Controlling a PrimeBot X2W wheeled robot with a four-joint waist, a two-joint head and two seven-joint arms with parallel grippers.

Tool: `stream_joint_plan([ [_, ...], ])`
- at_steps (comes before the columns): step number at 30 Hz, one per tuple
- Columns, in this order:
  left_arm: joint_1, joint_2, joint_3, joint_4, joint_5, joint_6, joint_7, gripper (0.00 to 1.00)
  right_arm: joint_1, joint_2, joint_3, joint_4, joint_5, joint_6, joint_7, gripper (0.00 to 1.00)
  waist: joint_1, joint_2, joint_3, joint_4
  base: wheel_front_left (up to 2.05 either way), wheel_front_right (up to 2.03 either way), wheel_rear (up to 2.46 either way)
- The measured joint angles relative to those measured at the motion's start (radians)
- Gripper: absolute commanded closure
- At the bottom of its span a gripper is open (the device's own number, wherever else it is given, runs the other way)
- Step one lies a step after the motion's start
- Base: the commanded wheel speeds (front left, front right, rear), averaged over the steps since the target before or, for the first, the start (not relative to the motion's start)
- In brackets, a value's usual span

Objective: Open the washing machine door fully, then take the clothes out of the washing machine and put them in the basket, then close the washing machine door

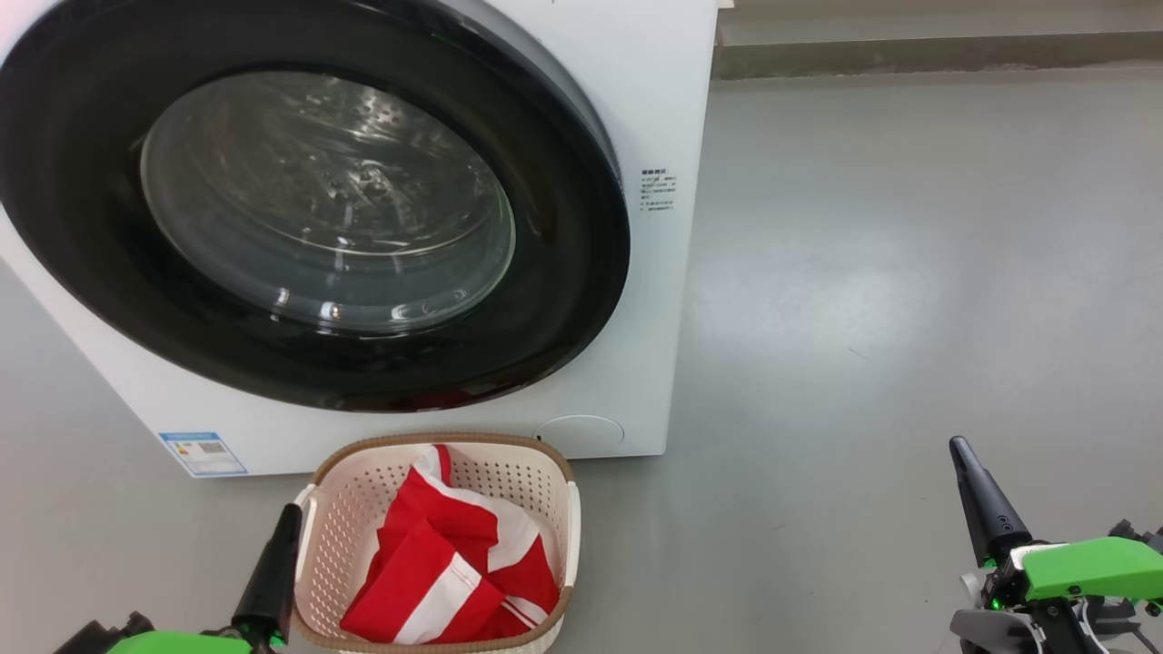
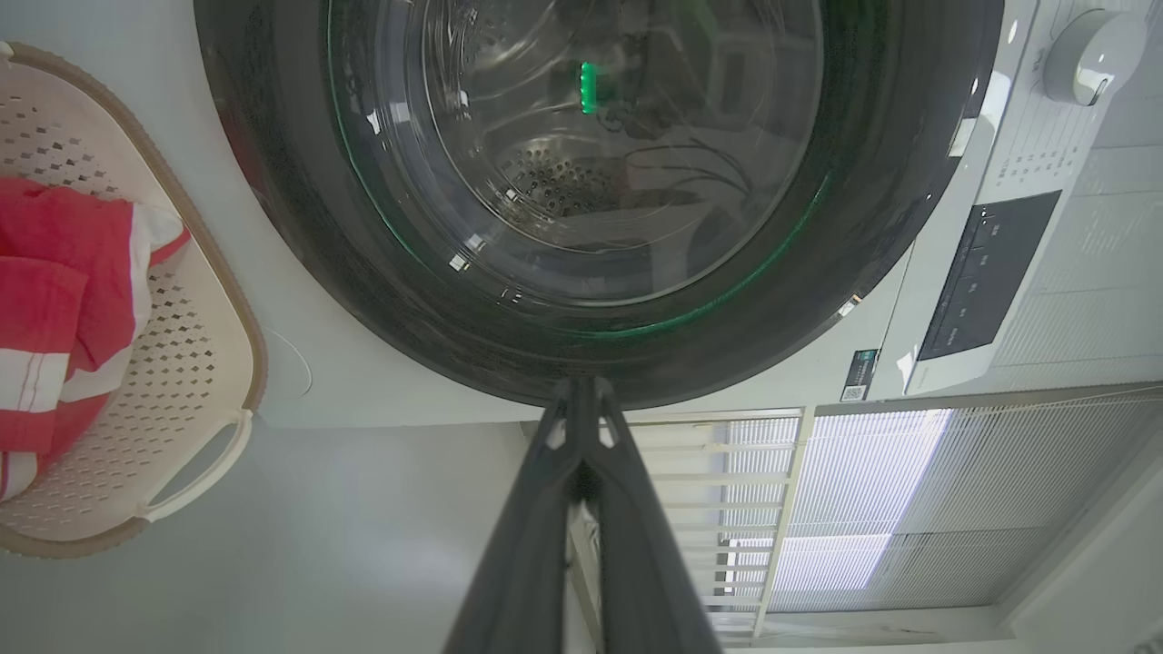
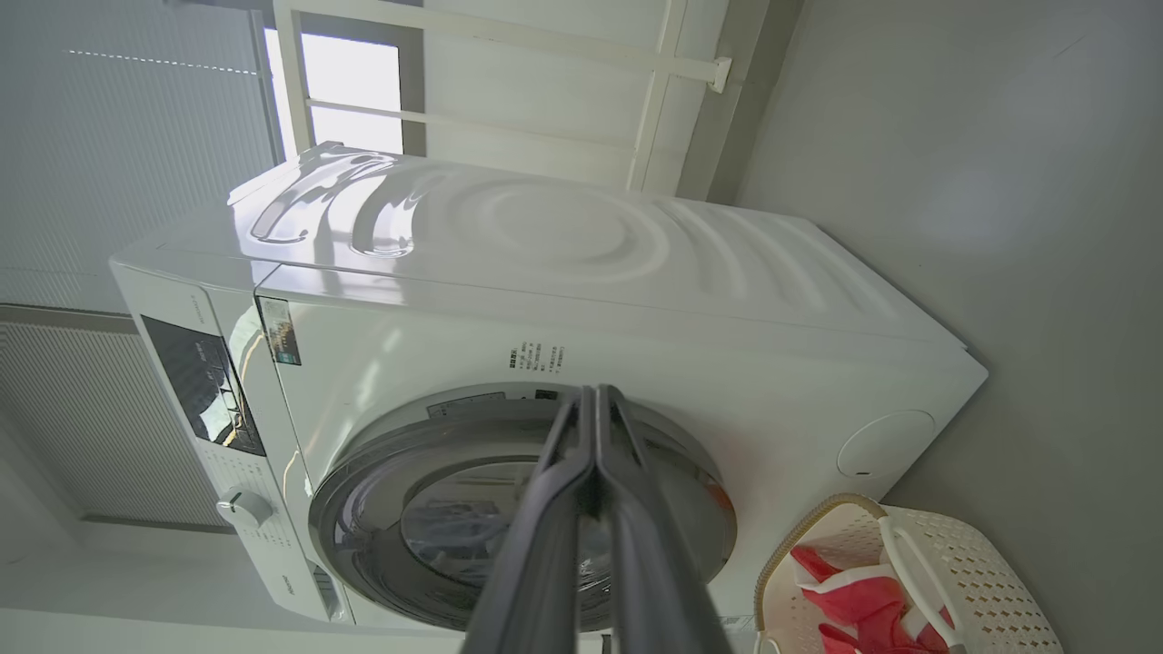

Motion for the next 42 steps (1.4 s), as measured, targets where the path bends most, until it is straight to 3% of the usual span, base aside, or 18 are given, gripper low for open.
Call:
stream_joint_plan([
  [6, 0.000, -0.002, 0.003, 0.000, -0.054, 0.000, 0.014, 1.00, -0.019, -0.001, -0.002, -0.004, 0.049, 0.000, 0.014, 1.00, 0.0000, 0.0000, -0.001, -0.002, 0.00, 0.00, 0.00],
  [42, -0.002, -0.002, 0.006, 0.000, -0.054, 0.000, 0.014, 1.00, -0.020, -0.001, -0.004, -0.005, 0.049, 0.000, 0.017, 1.00, -0.0001, 0.0000, -0.001, -0.002, 0.00, 0.00, 0.00],
])
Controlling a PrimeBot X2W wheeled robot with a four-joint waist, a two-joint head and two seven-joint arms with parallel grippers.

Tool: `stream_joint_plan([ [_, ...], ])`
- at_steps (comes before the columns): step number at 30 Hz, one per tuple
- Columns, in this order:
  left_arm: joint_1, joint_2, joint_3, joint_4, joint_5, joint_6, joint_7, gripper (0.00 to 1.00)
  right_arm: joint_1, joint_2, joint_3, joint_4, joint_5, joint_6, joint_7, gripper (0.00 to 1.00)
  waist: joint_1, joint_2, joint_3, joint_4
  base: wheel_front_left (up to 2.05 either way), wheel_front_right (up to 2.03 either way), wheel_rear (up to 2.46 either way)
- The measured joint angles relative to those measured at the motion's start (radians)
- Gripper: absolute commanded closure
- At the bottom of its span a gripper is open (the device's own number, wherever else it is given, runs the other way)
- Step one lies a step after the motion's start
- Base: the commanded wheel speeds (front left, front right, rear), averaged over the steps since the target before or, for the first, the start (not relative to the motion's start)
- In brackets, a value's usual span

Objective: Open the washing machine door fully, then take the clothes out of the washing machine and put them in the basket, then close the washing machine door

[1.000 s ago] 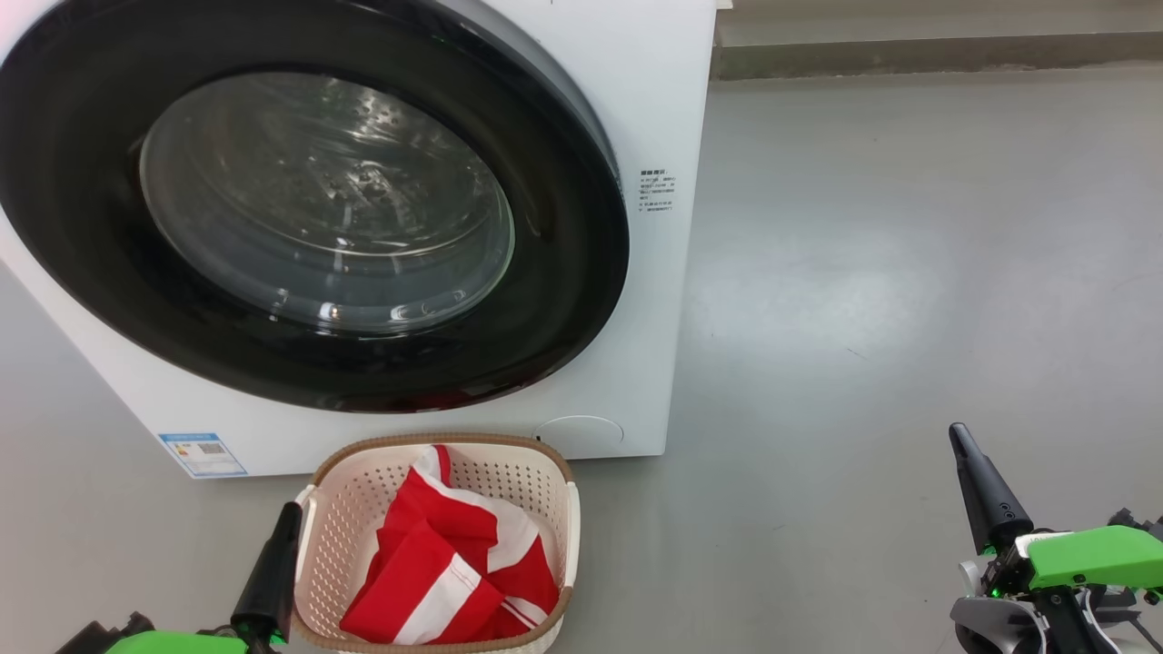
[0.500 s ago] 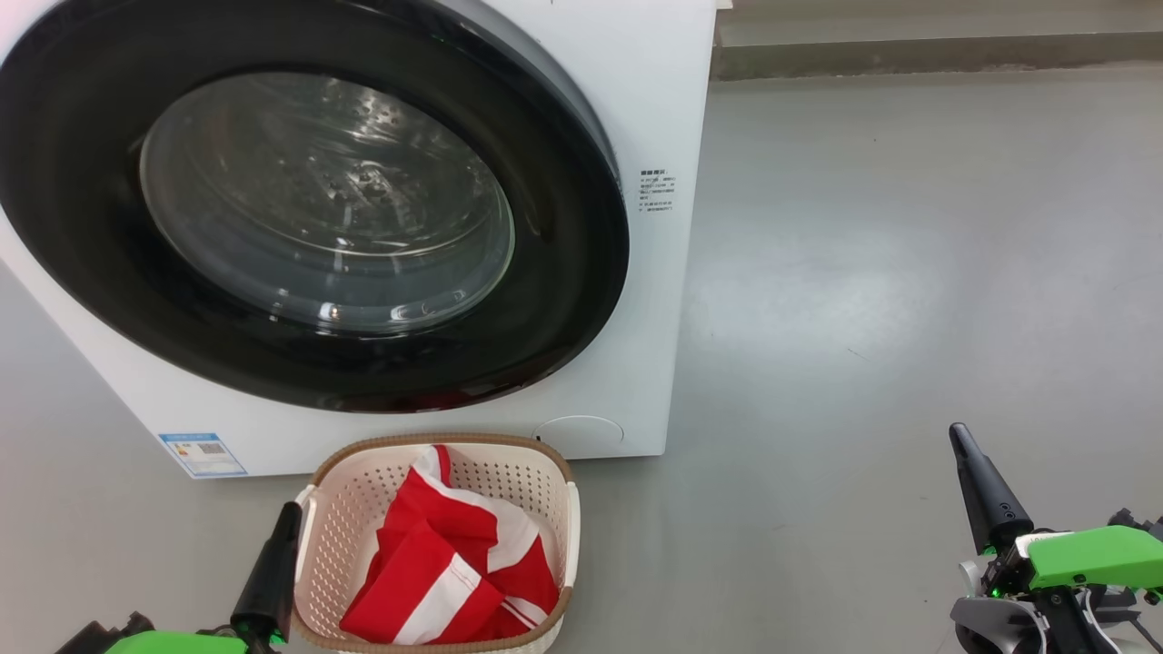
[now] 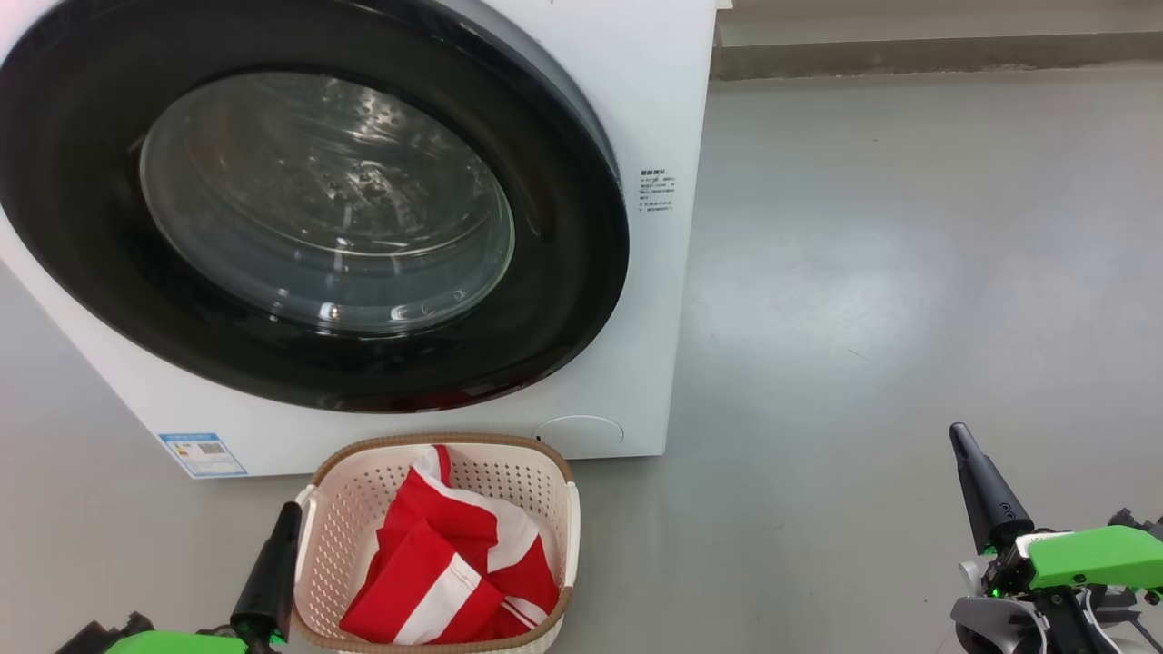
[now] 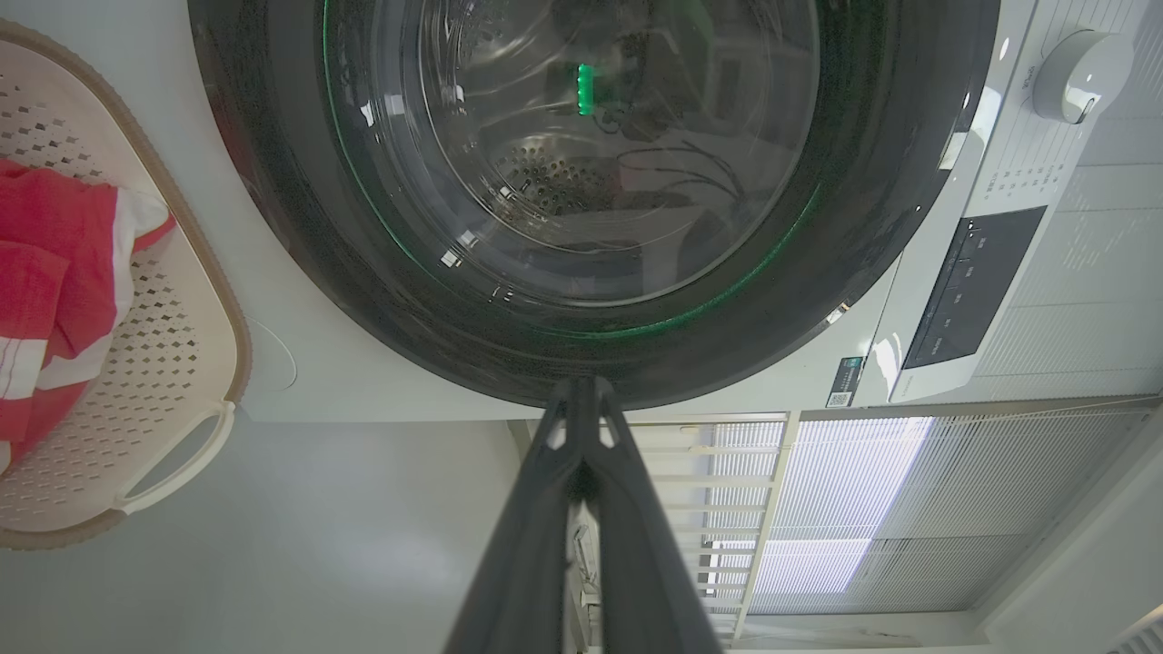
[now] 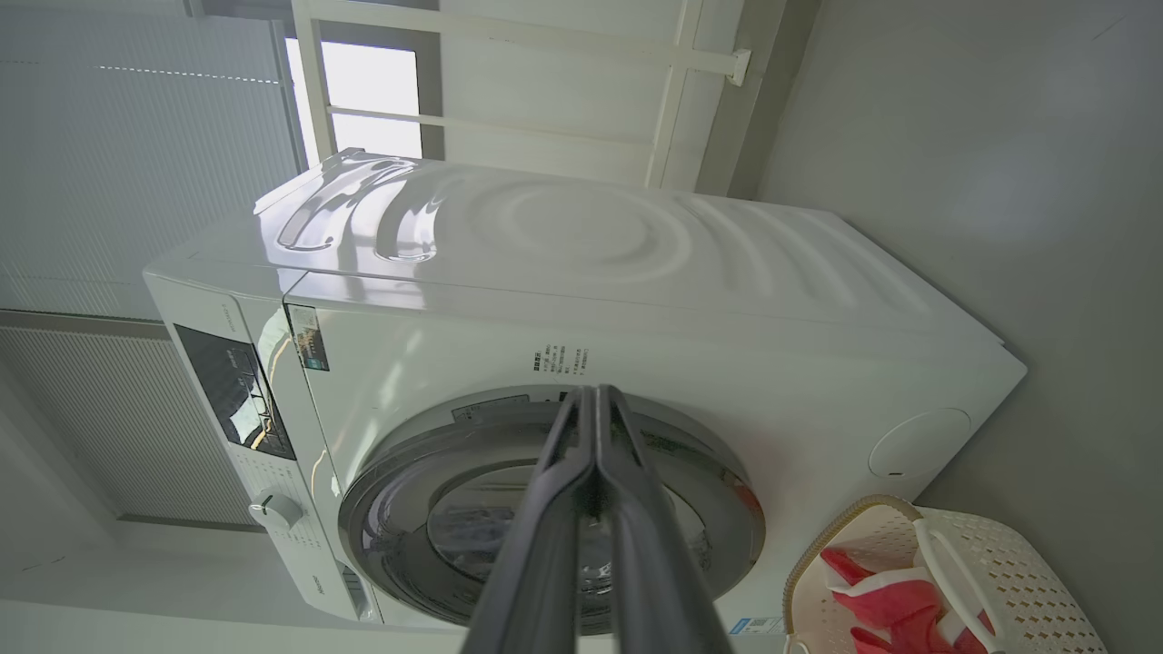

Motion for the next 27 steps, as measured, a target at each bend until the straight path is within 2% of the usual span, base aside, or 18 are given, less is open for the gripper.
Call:
stream_joint_plan([
  [27, 0.000, 0.000, 0.001, 0.000, 0.000, 0.000, 0.000, 1.00, 0.000, 0.000, -0.001, 0.000, 0.000, 0.000, 0.000, 1.00, 0.0000, 0.0000, 0.000, 0.000, 0.00, 0.00, 0.00],
])
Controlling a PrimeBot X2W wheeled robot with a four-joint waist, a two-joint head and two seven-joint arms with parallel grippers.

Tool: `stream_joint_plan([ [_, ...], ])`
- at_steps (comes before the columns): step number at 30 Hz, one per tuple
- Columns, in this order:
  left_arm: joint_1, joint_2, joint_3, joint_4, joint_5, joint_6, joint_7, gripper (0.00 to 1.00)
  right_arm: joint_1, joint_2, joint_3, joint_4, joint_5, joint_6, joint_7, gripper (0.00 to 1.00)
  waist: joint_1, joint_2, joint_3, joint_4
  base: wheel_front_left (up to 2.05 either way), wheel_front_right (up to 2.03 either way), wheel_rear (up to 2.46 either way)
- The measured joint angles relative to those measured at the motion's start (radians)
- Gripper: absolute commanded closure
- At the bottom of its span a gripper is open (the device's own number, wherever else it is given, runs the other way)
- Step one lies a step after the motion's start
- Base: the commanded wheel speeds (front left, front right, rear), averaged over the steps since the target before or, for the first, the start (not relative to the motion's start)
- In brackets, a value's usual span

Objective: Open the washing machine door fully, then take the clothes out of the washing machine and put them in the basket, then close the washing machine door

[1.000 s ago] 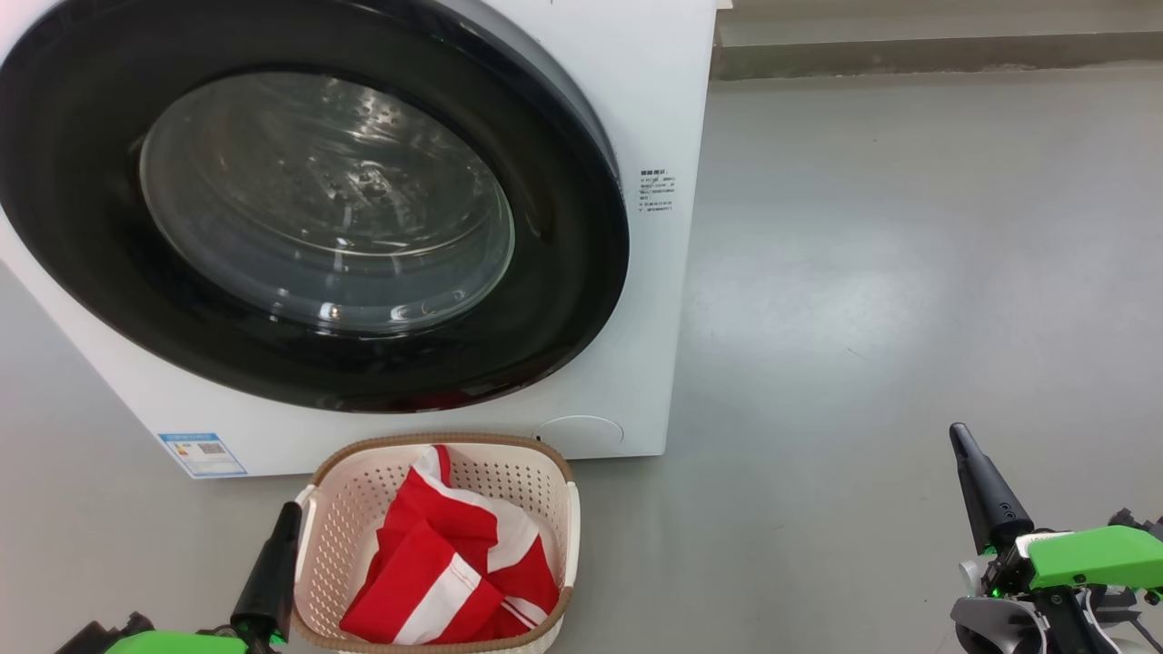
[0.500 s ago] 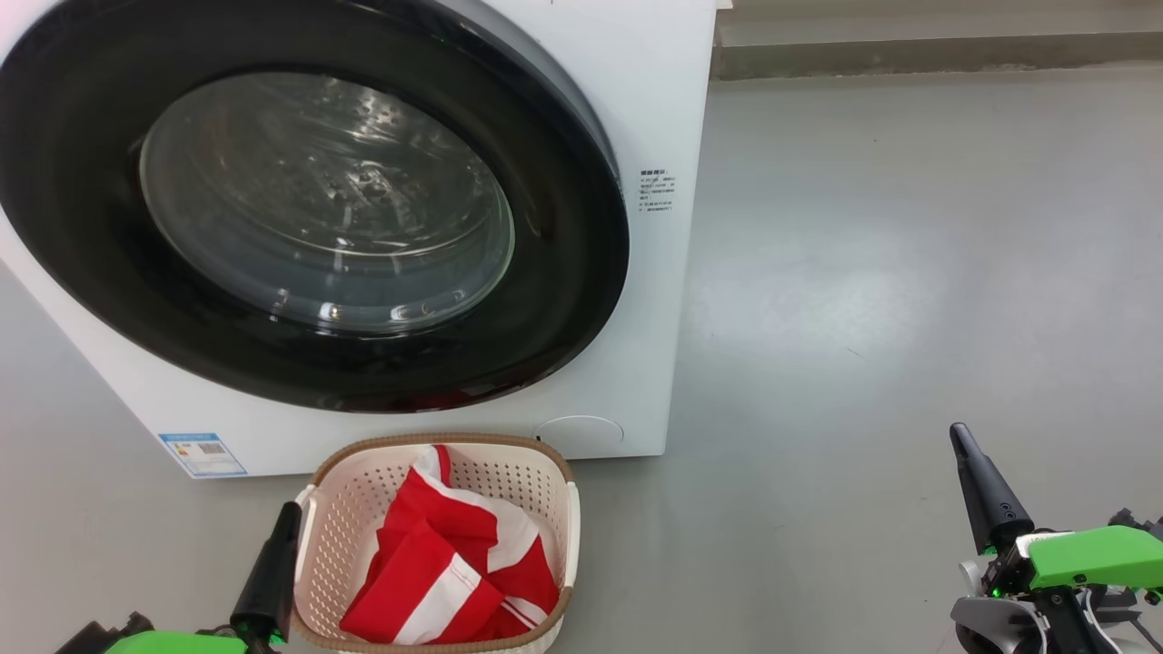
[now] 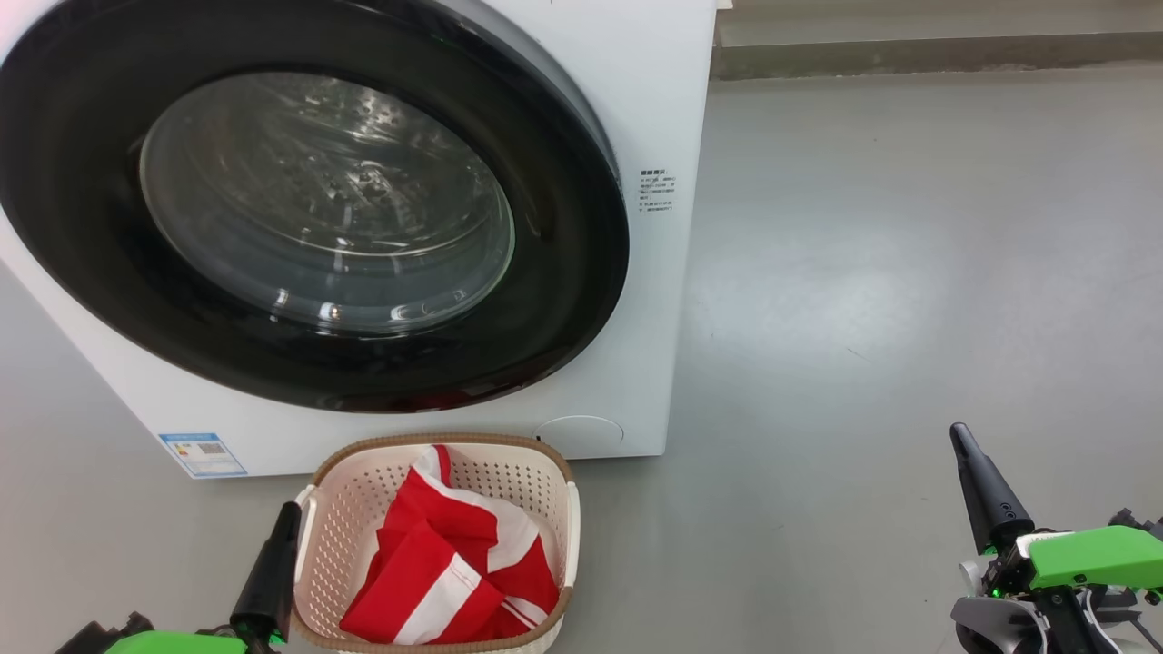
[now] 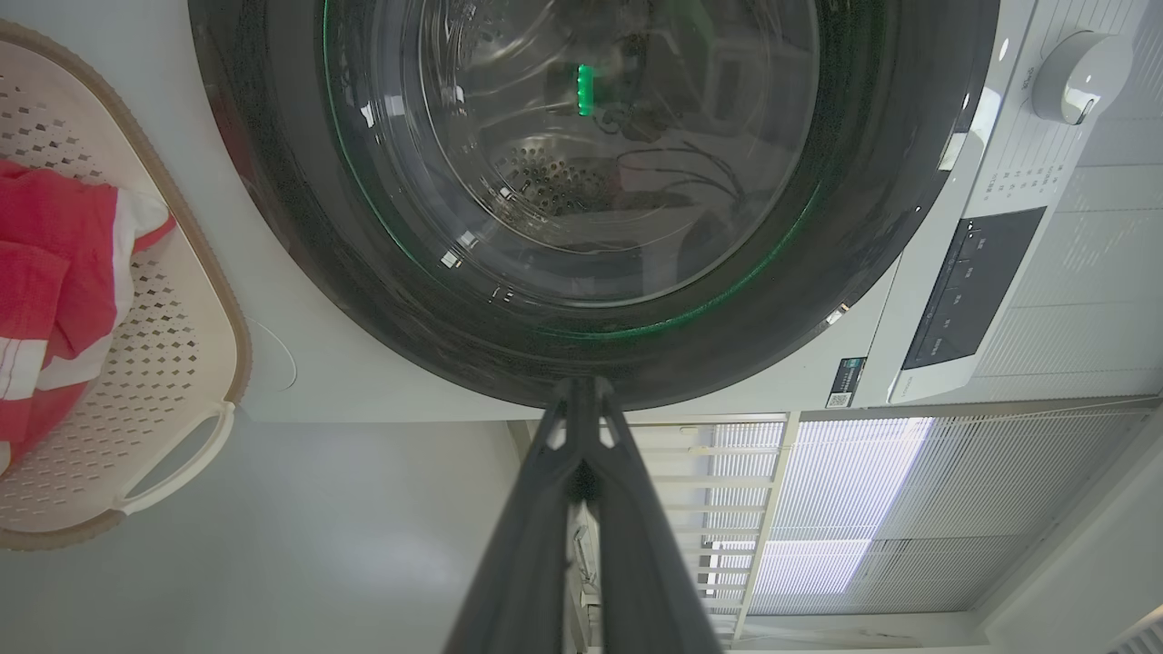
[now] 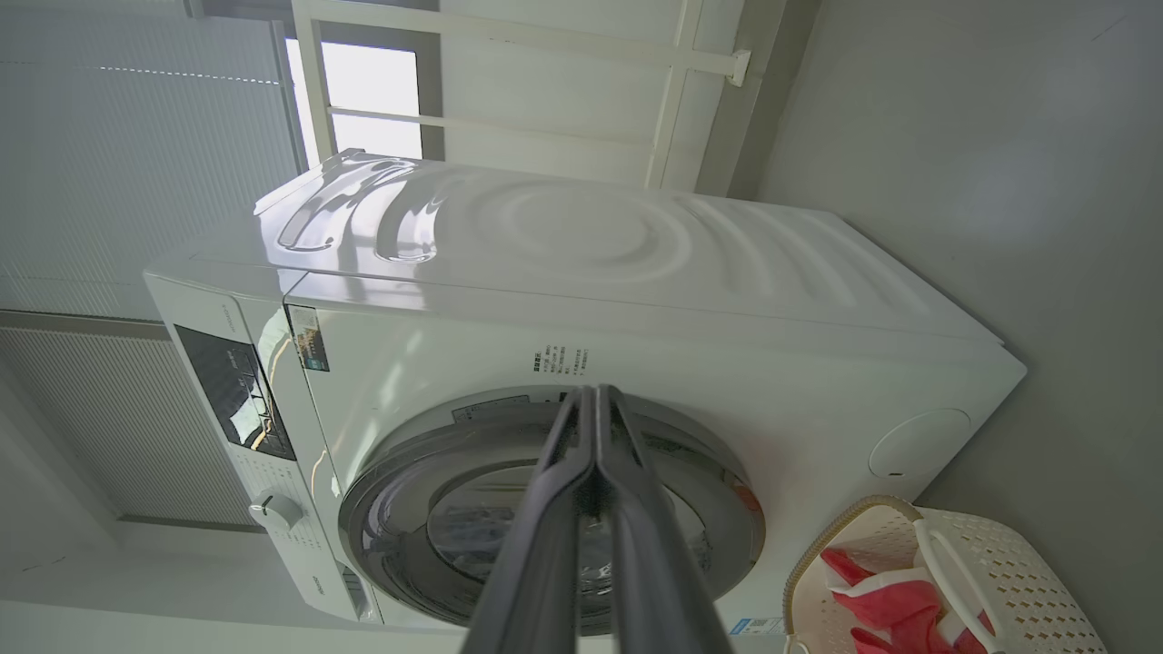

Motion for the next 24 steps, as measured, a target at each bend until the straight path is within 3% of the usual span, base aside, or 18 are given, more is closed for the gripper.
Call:
stream_joint_plan([
  [24, 0.000, 0.000, 0.001, 0.000, 0.000, 0.000, 0.000, 1.00, 0.000, 0.000, -0.001, 0.000, 0.000, 0.000, 0.000, 1.00, 0.0000, 0.0000, 0.000, 0.000, 0.00, 0.00, 0.00],
])
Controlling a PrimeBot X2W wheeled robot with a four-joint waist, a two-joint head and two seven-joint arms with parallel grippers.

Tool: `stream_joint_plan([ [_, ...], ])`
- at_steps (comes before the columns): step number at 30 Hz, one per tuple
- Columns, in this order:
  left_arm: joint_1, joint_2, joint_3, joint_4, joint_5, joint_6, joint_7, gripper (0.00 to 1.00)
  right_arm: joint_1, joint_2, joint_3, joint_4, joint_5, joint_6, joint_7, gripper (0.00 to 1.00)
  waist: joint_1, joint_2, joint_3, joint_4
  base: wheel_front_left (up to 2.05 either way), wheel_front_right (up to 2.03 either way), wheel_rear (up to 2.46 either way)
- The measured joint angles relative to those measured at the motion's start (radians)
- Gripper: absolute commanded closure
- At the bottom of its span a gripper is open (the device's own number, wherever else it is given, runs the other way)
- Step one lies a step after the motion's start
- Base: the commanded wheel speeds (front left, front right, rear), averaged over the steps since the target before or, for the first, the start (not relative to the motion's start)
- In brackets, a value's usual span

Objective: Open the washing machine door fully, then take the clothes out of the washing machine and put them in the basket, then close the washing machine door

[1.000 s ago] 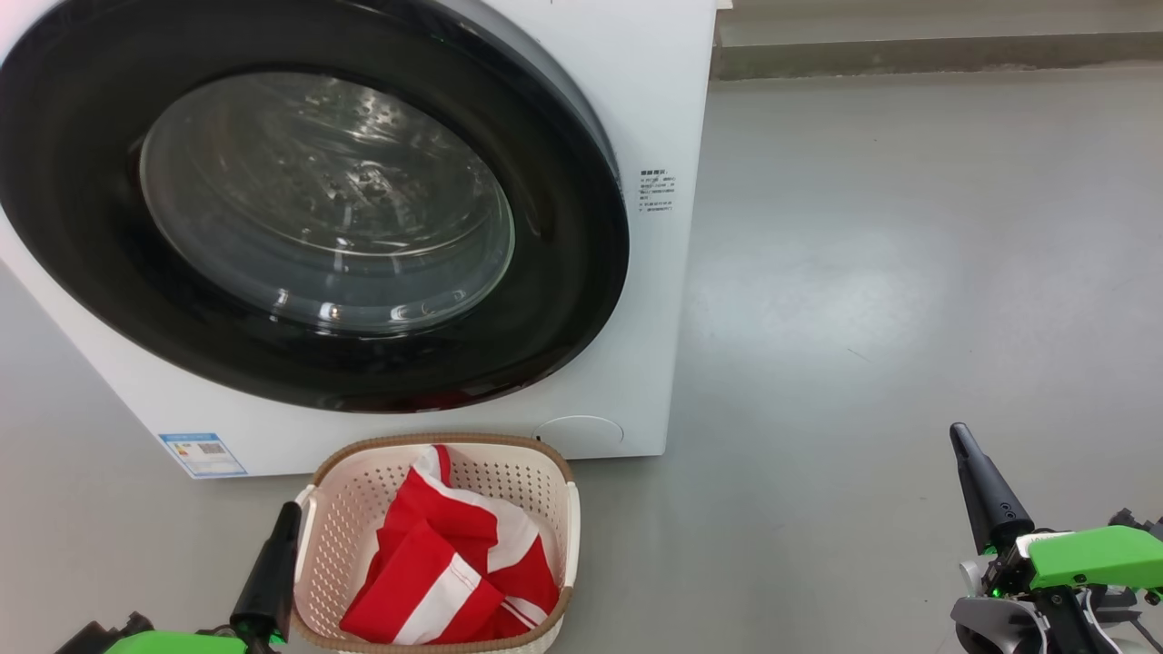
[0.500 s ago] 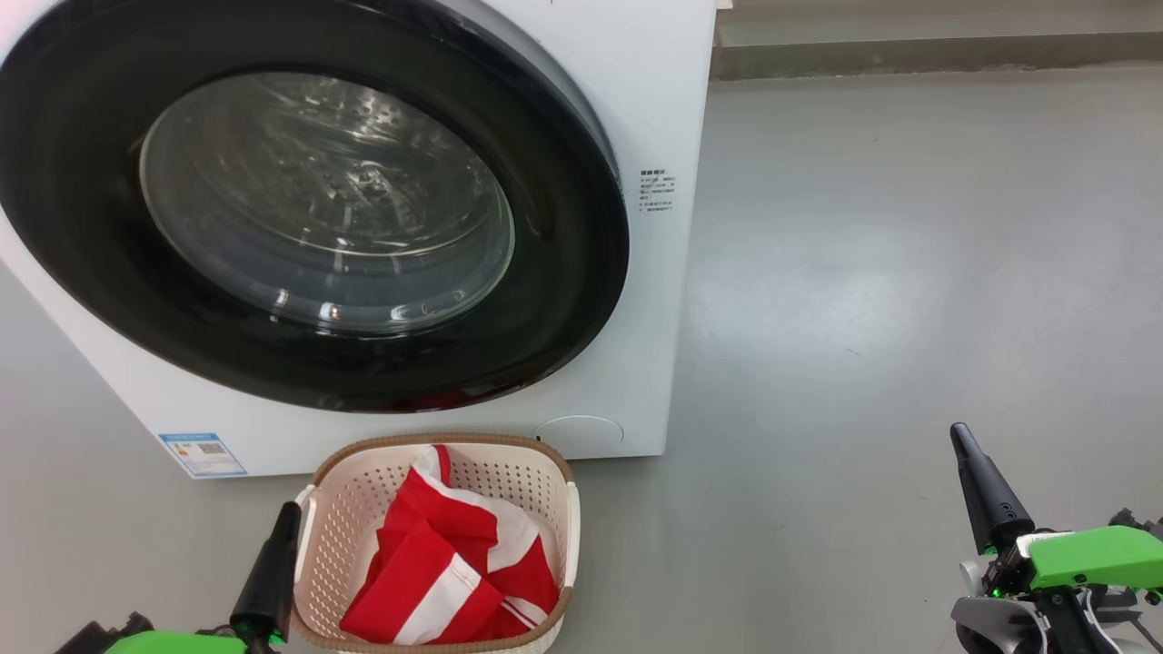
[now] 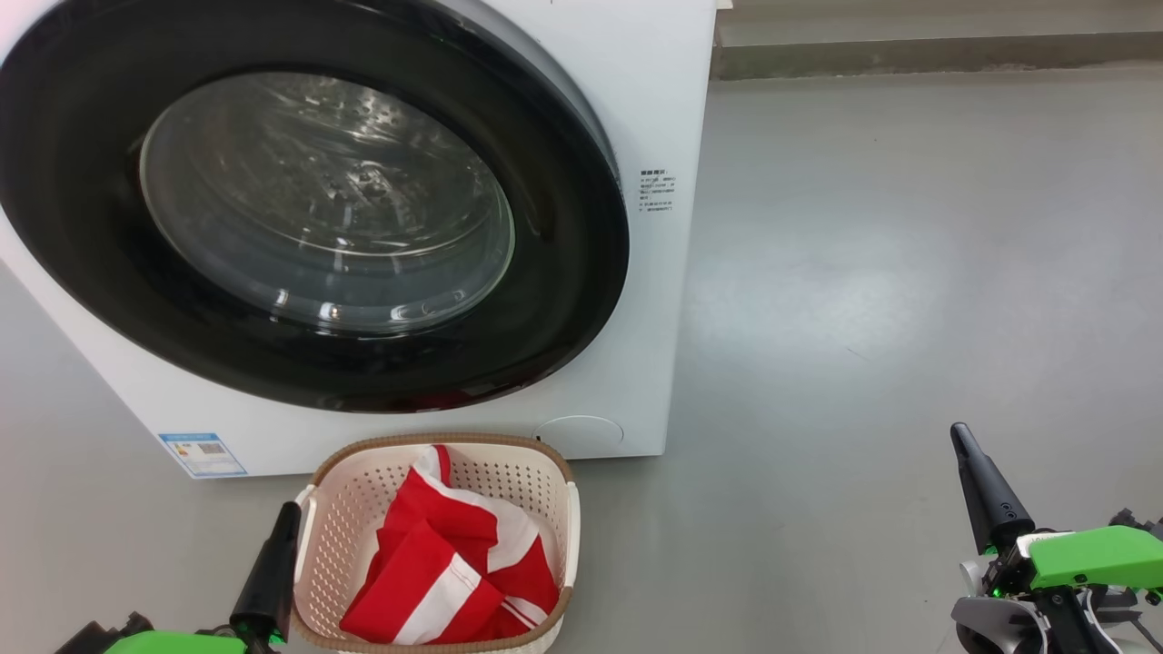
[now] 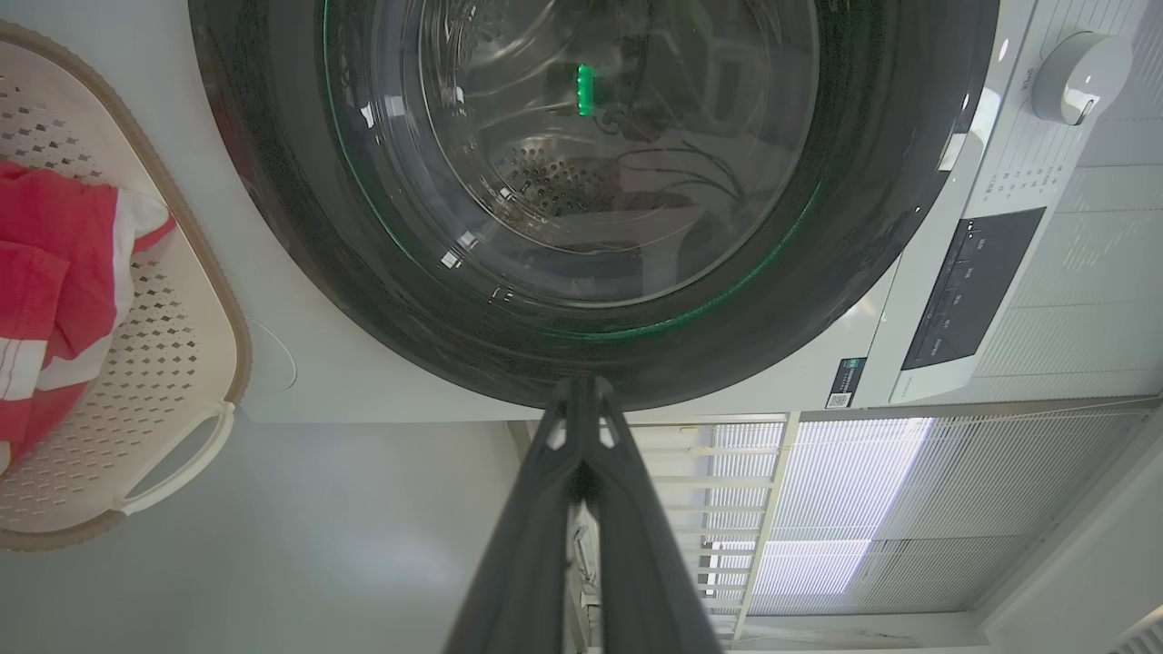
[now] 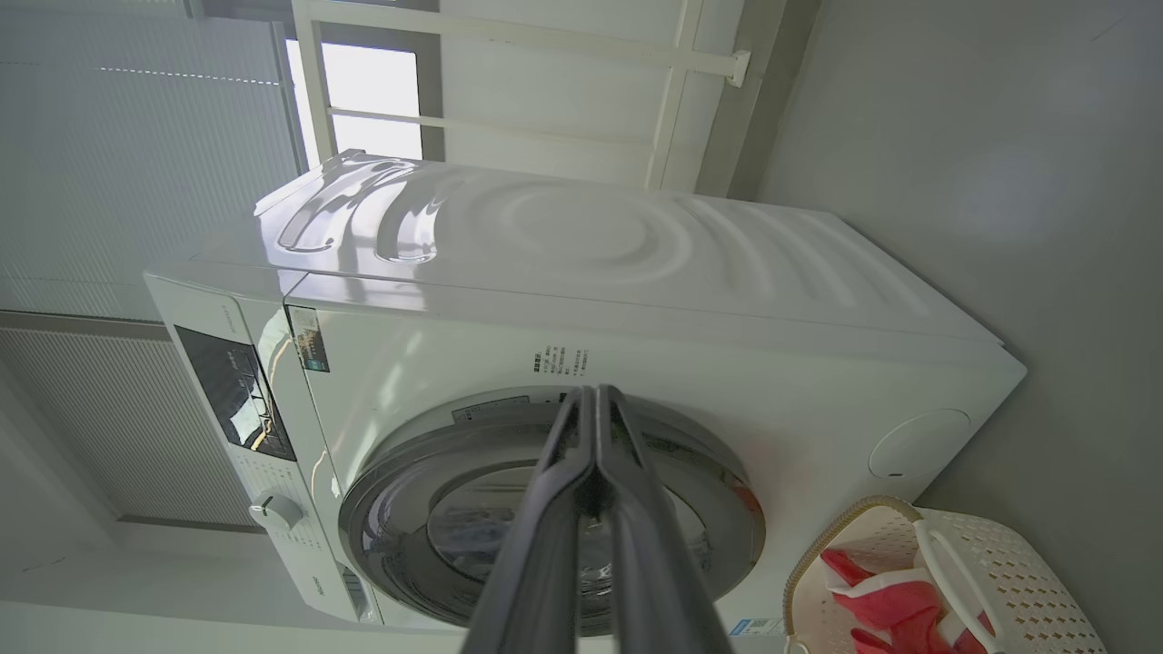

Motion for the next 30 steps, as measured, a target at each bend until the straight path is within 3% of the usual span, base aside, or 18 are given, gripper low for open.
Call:
stream_joint_plan([
  [30, 0.000, 0.000, 0.001, 0.000, 0.000, 0.000, 0.000, 1.00, 0.000, 0.000, -0.001, 0.000, 0.000, 0.000, 0.000, 1.00, 0.0000, 0.0000, 0.000, 0.000, 0.00, 0.00, 0.00],
])
